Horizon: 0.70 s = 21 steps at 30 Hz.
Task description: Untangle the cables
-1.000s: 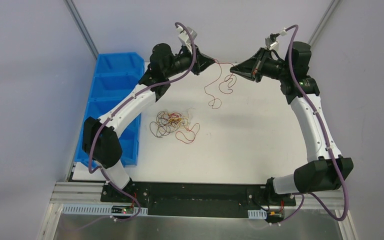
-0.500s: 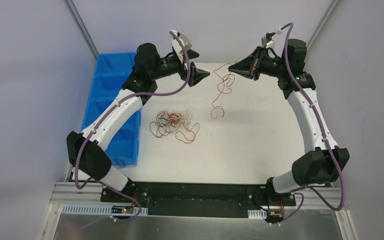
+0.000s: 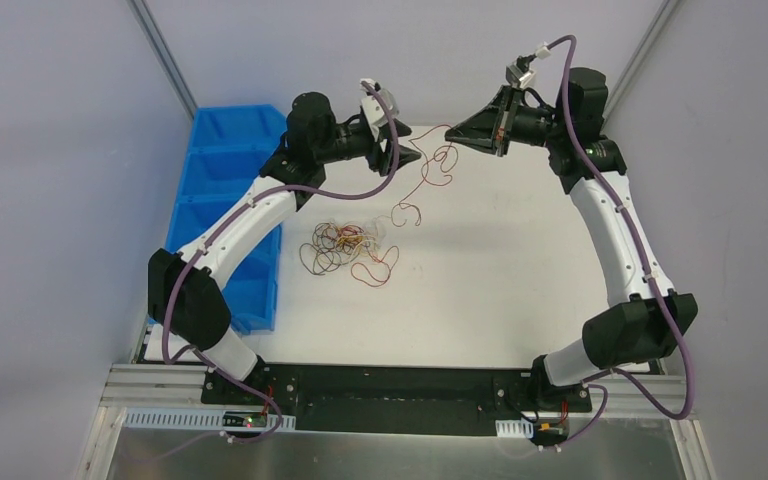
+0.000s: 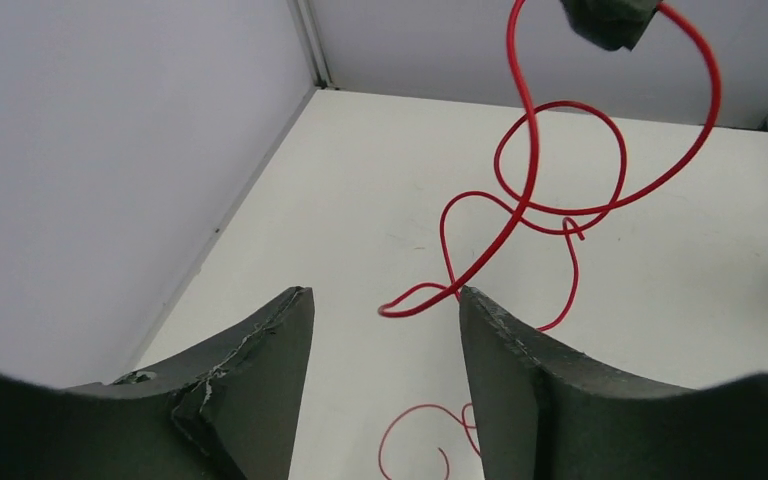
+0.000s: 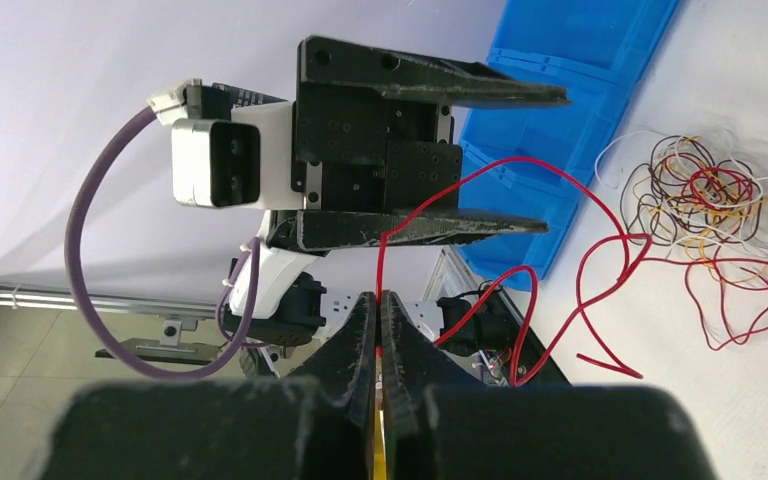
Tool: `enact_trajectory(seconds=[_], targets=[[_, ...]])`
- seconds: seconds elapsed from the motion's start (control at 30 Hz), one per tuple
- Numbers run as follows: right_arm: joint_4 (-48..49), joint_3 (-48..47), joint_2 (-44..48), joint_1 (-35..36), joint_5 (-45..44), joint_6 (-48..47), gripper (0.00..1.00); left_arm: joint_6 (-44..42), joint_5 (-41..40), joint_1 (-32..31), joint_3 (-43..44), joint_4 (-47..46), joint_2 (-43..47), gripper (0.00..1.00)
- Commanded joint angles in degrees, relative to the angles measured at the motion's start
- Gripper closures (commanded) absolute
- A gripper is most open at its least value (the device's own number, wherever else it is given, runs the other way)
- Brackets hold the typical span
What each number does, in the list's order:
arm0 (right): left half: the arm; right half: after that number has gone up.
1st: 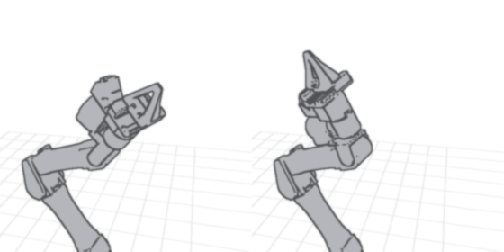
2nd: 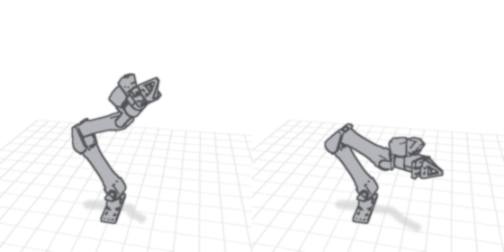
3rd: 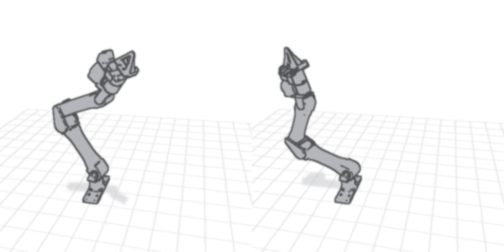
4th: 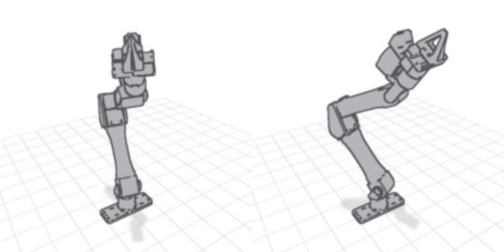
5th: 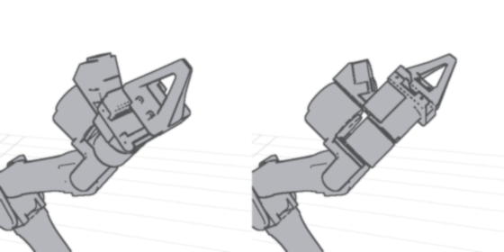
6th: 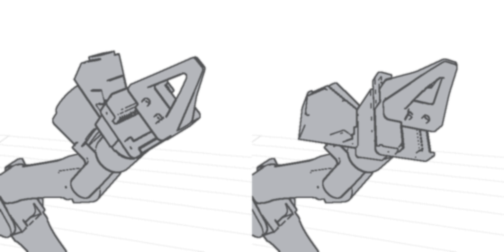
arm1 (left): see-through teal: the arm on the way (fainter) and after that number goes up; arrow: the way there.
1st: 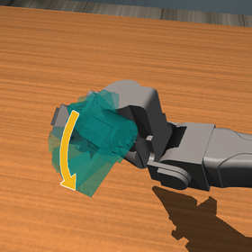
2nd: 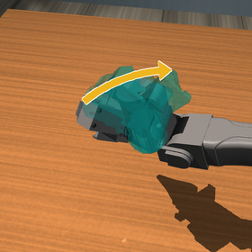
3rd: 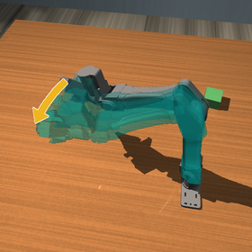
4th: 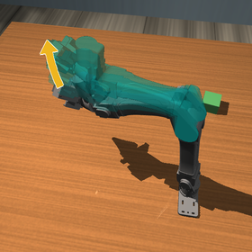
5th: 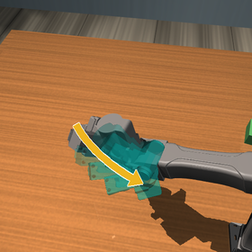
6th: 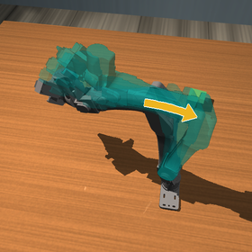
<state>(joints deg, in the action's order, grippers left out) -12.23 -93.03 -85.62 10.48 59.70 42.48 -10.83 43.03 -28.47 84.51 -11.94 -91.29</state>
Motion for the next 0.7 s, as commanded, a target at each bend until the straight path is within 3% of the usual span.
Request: enact_trajectory(seconds=[0.0,0.07,0.27,0.5,0.57,0.67], targets=[[1.77,-3.06,-0.70,0.25,3.14,1.49,1.00,2.30,0.60,-0.94,2.50,-7.28,1.62,0.49],[1.69,-2.75,-0.91,0.26,3.31,1.57,1.00,2.88,0.17,-1.08,2.99,-8.15,2.30,0.53],[6.11,-3.45,-2.30,0.38,3.96,6.19,1.00,2.76,-0.23,-1.58,4.19,-8.06,1.37,0.49],[7.14,-5.24,-2.58,0.33,4.55,8.27,1.00,0.09,-2.79,-1.34,2.63,-5.92,0.11,0.53],[6.77,-4.82,-2.45,0.33,4.46,8.00,1.00,1.31,-3.34,-1.38,3.34,-6.89,-0.42,0.61],[5.95,-2.82,-2.31,0.22,3.84,6.88,1.00,6.69,-3.75,-1.41,6.89,-8.12,-1.71,0.90]])
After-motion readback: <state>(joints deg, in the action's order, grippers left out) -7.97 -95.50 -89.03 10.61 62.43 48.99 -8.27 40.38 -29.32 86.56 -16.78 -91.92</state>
